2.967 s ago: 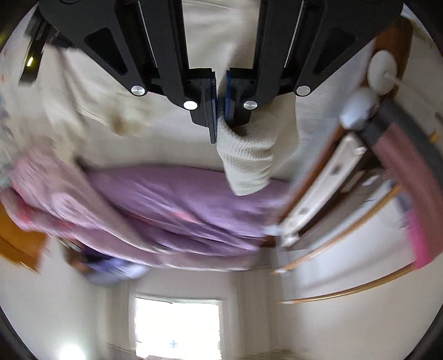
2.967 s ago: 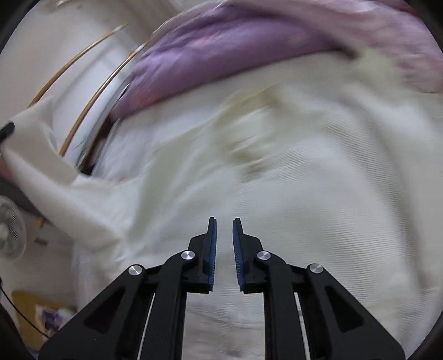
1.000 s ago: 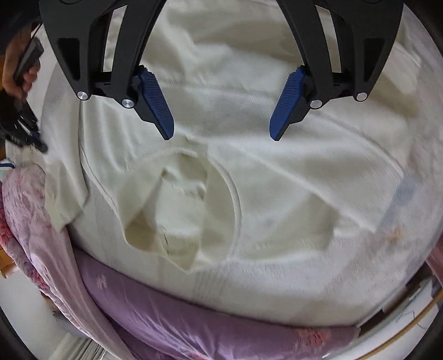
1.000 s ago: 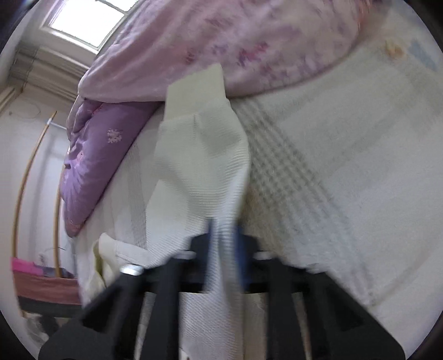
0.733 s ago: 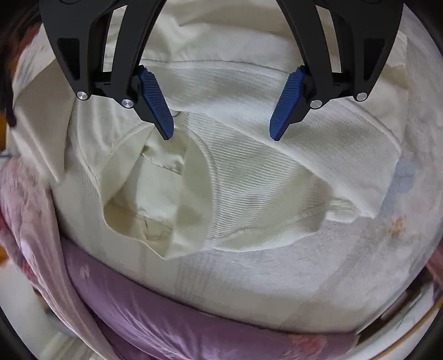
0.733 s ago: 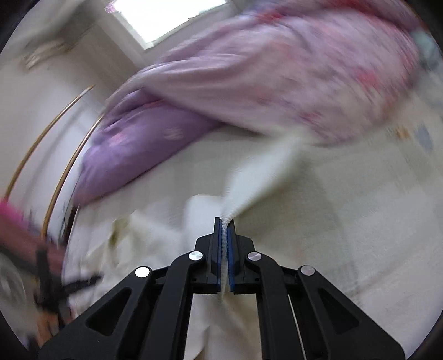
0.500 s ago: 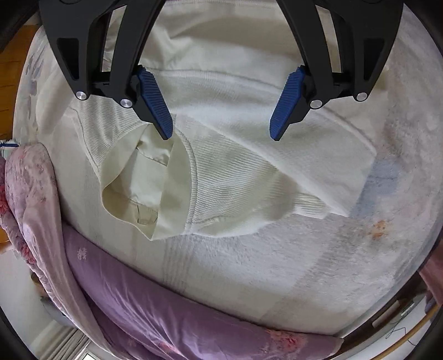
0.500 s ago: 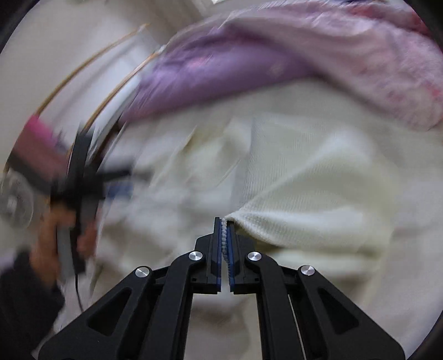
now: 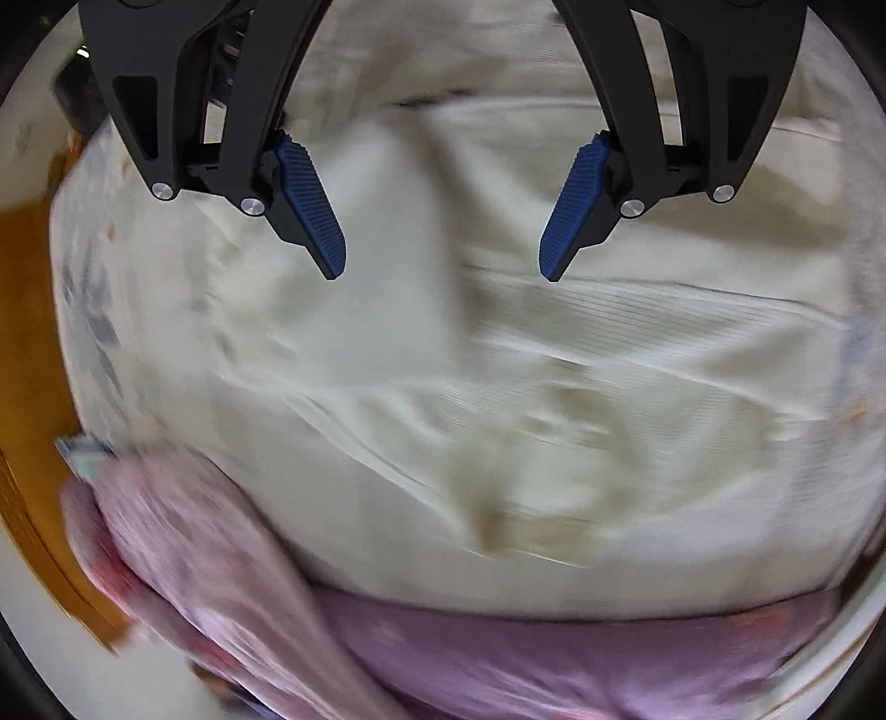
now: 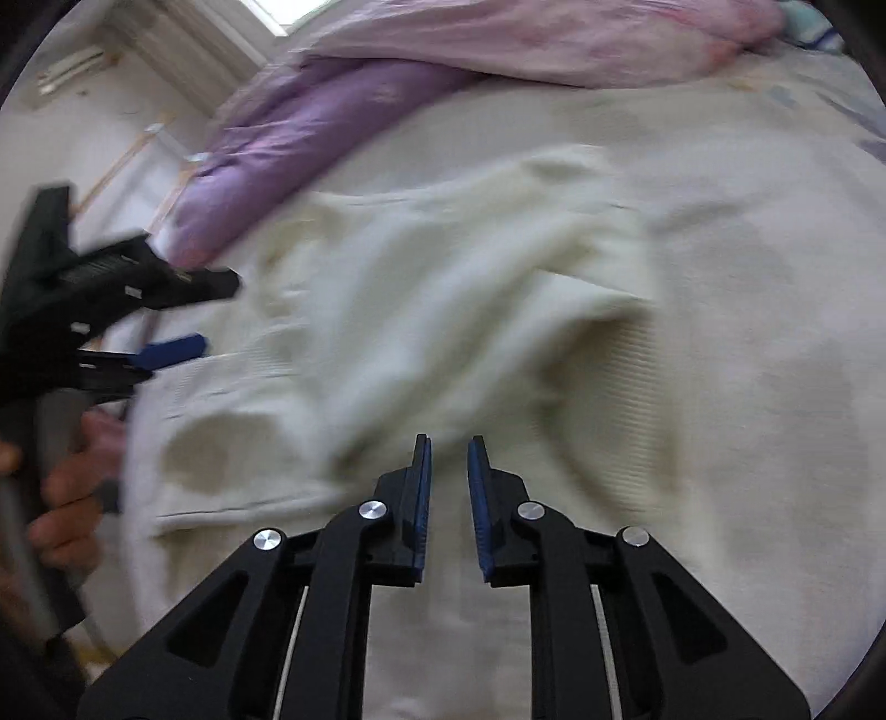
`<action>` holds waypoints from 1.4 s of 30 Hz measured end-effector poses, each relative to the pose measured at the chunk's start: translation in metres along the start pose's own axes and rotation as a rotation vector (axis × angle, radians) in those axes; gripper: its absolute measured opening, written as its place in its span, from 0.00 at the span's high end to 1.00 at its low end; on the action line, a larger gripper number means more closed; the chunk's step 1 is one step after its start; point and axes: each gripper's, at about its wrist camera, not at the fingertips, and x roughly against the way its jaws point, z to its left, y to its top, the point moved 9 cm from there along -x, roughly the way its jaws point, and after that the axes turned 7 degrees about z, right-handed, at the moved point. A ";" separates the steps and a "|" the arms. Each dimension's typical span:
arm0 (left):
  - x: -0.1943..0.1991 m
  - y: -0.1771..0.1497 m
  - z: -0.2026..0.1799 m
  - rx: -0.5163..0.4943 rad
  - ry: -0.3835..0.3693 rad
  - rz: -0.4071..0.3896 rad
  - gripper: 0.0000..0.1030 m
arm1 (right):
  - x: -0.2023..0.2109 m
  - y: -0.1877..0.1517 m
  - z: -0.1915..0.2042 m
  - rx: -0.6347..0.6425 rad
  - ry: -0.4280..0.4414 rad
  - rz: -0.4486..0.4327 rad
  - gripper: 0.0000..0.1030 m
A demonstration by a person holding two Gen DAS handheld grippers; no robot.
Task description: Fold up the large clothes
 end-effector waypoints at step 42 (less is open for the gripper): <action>0.046 -0.107 0.297 0.629 -0.026 -0.177 0.59 | -0.009 -0.020 -0.020 -0.126 -0.055 0.165 0.86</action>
